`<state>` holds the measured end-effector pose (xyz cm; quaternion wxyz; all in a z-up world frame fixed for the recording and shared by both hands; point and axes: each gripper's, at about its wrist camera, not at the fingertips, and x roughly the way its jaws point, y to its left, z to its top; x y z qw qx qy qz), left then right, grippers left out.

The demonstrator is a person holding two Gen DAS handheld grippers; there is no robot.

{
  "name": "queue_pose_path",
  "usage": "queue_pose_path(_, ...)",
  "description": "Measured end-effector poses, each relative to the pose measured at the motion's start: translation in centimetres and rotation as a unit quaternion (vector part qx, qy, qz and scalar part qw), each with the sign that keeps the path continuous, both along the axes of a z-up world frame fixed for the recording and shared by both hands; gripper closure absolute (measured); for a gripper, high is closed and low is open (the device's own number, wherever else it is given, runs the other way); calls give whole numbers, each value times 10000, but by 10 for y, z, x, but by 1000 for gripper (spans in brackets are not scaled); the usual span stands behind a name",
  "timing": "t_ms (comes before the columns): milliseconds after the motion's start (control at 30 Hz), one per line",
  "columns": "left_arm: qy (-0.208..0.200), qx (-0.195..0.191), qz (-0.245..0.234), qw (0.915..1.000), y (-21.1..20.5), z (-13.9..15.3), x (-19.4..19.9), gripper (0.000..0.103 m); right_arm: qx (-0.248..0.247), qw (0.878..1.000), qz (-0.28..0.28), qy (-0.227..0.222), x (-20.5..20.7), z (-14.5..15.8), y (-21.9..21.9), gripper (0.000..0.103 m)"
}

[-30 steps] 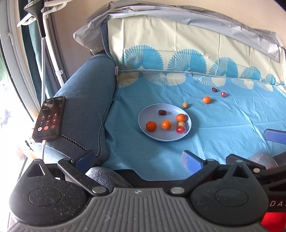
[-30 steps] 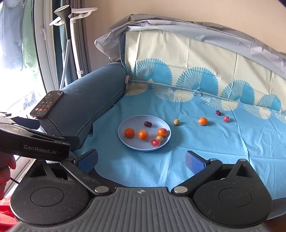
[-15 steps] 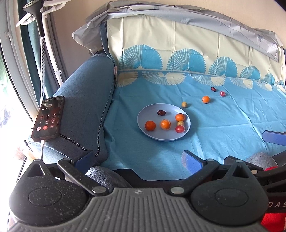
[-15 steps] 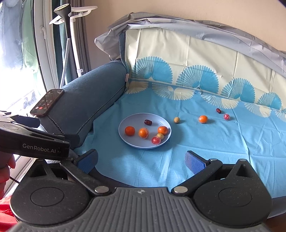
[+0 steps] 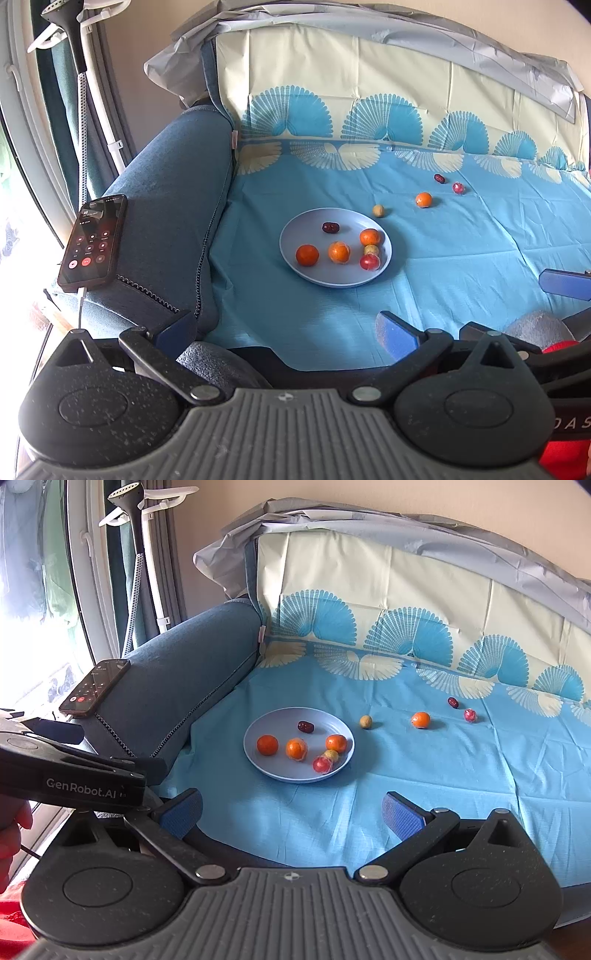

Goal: Organize fruits

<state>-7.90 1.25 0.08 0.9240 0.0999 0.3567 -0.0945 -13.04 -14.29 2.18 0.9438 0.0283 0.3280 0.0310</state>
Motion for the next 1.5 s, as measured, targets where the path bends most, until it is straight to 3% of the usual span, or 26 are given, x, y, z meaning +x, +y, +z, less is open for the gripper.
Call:
queue_pose_path(1033, 246, 177, -75, 9995, -15, -10, 17, 0, 241, 9994, -170, 197, 13, -13, -17, 1)
queue_pose_path(1200, 409, 96, -8, 9991, -19, -9, 32, 0, 374, 9985, -328, 223, 17, -17, -30, 1)
queue_pose_path(1500, 233, 162, -239, 9993, -62, 5, 80, 0, 501, 9927, -1093, 127, 40, -26, -87, 1)
